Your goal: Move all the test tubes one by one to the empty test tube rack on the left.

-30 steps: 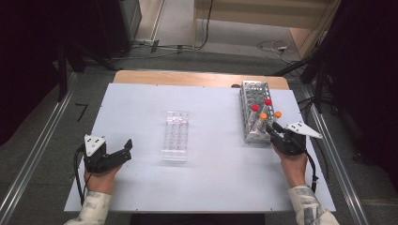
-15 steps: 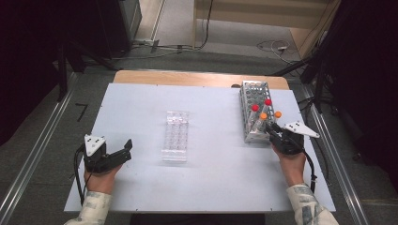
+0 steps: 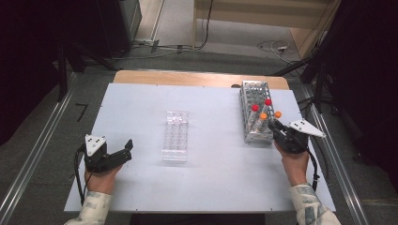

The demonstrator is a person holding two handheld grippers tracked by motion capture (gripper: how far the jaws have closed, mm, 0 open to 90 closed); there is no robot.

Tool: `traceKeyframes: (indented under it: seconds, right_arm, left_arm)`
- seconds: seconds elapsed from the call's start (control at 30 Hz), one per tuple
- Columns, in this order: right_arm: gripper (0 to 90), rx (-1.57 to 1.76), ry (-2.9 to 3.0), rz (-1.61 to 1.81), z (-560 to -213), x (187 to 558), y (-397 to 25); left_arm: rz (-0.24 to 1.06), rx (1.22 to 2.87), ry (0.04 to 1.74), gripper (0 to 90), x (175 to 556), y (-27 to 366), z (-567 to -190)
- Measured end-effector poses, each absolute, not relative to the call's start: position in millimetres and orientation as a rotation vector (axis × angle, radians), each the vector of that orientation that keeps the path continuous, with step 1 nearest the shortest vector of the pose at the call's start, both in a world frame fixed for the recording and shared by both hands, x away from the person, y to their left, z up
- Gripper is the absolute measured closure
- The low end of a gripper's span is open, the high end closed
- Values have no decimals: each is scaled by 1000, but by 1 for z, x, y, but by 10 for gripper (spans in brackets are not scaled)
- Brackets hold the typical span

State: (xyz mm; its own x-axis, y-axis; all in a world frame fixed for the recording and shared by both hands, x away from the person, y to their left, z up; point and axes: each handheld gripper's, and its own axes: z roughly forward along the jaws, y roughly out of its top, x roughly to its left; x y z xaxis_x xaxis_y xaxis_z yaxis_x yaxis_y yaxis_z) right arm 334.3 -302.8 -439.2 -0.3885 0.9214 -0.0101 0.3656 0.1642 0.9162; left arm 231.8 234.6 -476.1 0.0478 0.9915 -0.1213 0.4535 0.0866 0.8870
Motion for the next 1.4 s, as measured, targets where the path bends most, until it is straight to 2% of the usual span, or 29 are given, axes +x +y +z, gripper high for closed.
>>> traceKeyframes:
  seconds: [0.5,0.8,1.17,1.4]
  right_arm:
    - [732,1182,1800,1276,-408,316,-305]
    - [732,1166,1843,1281,-405,307,-299]
    - [732,1104,1915,1341,-397,291,-283]
    - [732,1039,1991,1365,-400,286,-260]
  left_arm:
    - [788,1487,1494,66,233,229,-468]
    - [810,1491,1435,66,242,212,-450]
    - [774,1511,1383,77,255,192,-434]
    - [736,1534,1333,116,262,176,-429]
